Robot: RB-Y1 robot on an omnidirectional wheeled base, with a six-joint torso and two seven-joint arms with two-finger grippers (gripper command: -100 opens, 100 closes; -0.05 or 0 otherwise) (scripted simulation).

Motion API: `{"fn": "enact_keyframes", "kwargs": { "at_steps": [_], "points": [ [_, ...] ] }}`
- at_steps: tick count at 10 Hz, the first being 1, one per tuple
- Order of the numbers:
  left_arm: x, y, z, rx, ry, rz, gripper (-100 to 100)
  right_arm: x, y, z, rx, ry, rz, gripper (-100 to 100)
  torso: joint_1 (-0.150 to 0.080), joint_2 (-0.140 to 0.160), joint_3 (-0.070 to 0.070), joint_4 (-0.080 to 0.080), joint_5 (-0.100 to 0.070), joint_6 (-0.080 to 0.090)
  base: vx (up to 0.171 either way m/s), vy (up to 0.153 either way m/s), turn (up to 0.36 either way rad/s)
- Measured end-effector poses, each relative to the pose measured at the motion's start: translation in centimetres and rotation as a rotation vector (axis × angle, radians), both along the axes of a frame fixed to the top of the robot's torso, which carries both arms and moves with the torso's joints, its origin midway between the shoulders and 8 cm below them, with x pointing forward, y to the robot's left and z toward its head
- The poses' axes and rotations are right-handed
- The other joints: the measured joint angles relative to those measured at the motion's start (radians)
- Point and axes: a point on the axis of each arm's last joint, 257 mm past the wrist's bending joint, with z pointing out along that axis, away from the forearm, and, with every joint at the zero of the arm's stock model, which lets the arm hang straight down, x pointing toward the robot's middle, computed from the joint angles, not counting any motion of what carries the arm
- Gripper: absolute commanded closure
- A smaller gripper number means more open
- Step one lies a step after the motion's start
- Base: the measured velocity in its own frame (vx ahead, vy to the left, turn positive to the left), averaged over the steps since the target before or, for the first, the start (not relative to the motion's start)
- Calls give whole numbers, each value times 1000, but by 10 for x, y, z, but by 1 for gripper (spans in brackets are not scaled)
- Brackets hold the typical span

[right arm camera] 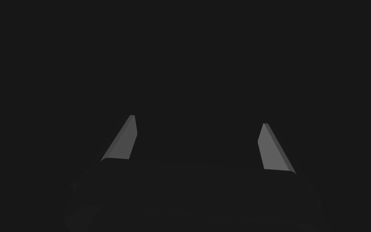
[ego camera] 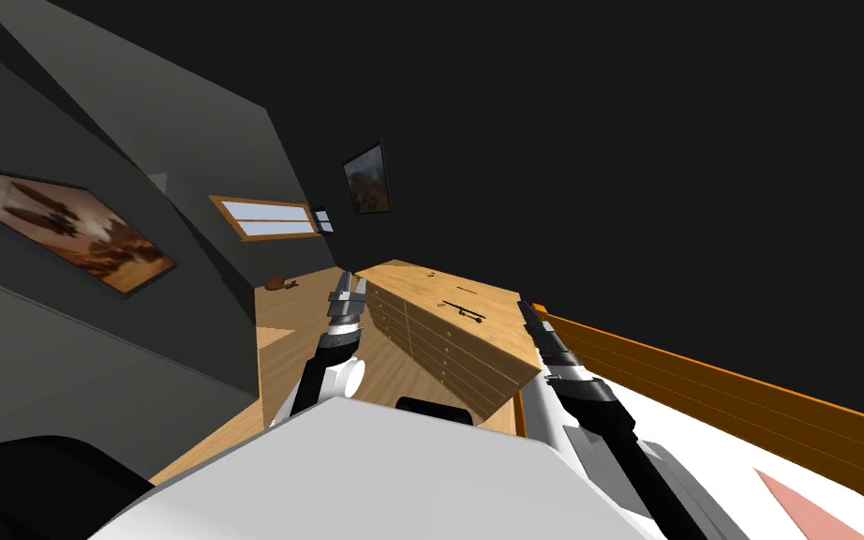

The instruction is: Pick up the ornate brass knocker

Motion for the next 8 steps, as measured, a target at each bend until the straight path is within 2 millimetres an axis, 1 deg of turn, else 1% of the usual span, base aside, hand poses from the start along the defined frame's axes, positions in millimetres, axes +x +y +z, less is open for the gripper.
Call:
{"fn": "enact_keyframes", "kwargs": {
  "at_steps": [5, 8],
  "points": [
    [0, 0, 0, 0, 0, 0, 0, 7, -10, -33, -222, 94, -9, -100, 0, -1, -1, 0, 0, 0, -33, 6, 98],
    [0, 0, 0, 0, 0, 0, 0, 6, -16, -49, -347, 141, -8, -100, 0, -1, -1, 0, 0, 0, -28, 10, 110]
  ]
}}
